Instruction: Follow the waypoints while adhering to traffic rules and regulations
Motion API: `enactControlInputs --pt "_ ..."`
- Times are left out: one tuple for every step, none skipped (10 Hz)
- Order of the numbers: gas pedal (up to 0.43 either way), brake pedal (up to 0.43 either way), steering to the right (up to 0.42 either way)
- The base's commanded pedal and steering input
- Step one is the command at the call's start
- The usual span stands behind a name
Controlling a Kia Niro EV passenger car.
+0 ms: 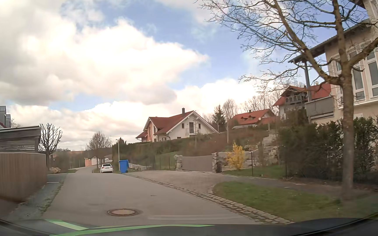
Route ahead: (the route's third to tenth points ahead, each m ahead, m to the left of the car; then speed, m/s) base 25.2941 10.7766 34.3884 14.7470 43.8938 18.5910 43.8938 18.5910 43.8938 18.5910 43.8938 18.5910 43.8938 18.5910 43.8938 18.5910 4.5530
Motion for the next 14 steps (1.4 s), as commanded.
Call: enactControlInputs --pt "0.150 0.000 -0.190" --pt "0.150 0.000 -0.190" --pt "0.150 0.000 -0.189" --pt "0.138 0.000 -0.189" --pt "0.138 0.000 -0.189" --pt "0.138 0.000 -0.187" --pt "0.138 0.000 -0.184" --pt "0.130 0.000 -0.181" --pt "0.118 0.000 -0.174" --pt "0.110 0.000 -0.166" --pt "0.087 0.000 -0.156" --pt "0.087 0.000 -0.146" --pt "0.079 0.000 -0.137" --pt "0.067 0.000 -0.131"
